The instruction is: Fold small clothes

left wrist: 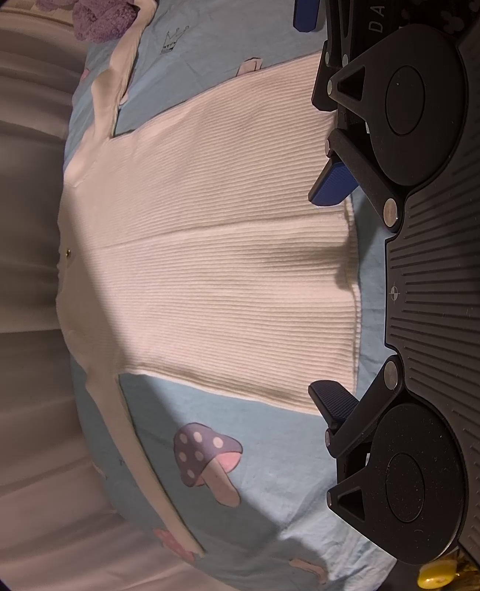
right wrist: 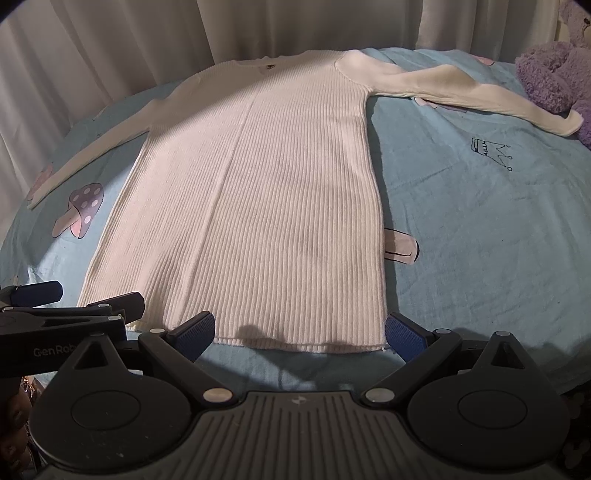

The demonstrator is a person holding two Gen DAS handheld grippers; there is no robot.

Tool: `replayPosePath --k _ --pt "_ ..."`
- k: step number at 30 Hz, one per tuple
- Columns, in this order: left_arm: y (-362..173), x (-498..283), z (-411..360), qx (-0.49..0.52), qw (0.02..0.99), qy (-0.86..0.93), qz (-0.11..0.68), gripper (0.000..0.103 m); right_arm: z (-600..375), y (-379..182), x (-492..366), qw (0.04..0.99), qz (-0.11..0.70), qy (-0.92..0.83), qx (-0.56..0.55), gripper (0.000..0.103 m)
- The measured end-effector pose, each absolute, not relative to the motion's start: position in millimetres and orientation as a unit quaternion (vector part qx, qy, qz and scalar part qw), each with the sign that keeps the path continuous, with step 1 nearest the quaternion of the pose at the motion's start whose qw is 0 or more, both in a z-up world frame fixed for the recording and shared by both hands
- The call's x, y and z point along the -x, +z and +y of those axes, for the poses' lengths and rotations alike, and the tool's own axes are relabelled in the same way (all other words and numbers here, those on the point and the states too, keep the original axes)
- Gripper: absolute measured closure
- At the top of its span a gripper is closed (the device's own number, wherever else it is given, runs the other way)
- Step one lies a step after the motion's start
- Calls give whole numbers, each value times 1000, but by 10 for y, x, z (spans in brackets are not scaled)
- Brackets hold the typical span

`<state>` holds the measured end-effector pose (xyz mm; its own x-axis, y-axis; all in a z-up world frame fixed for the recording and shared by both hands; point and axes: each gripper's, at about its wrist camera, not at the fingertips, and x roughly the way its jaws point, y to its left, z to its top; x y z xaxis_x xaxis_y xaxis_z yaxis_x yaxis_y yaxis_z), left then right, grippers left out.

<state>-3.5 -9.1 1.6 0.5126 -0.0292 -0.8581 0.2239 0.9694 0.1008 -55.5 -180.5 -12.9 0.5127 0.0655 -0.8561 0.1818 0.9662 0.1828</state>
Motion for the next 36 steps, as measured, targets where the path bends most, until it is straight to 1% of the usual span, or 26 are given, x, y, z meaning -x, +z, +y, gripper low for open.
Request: replayPosePath --k 19,24,26,28,32,36 --pt "6 12 -111 -102 860 -66 496 0 -1853 -144 527 859 494 -28 -132 4" --pt "-4 -2 -129 -101 859 -67 498 0 -1893 -153 542 866 478 -4 -149 4" --pt "-13 -14 -138 -99 858 -70 499 0 -1935 -156 556 872 458 17 -169 4" --pt "-9 -34 -128 -89 859 -76 498 0 -2021 -168 582 883 422 37 -201 4" --pt "42 -120 -56 -44 871 -93 481 0 -2352 -185 602 915 301 70 -258 4" --pt "84 -282 40 9 882 -108 459 0 -2990 -184 377 918 242 19 -312 4"
